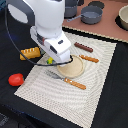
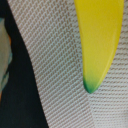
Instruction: Interact with the objects in diverse but meaningful ways.
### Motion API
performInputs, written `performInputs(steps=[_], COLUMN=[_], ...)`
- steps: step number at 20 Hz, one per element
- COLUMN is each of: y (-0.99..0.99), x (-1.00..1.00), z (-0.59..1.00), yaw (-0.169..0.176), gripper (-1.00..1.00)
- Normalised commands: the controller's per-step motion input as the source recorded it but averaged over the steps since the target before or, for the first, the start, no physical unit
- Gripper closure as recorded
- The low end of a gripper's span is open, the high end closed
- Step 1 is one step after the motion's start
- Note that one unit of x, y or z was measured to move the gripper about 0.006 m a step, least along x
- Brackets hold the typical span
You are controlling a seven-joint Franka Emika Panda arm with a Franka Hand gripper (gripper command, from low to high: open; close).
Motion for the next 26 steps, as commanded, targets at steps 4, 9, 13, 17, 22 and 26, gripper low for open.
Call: performInputs(steps=[4,9,13,17,22,26], y=[0.33,0.41,0.45,0.33,0.23,0.16], x=[-0.47,-0.28,0.39,0.6,0.61,0.6], z=[0.27,0.42,0.75,0.87,0.93,0.55], yaw=[0.085,0.061,-0.033,-0.111,-0.159,-0.176], gripper=[-1.0,-1.0,-1.0,-1.0,-1.0,-1.0])
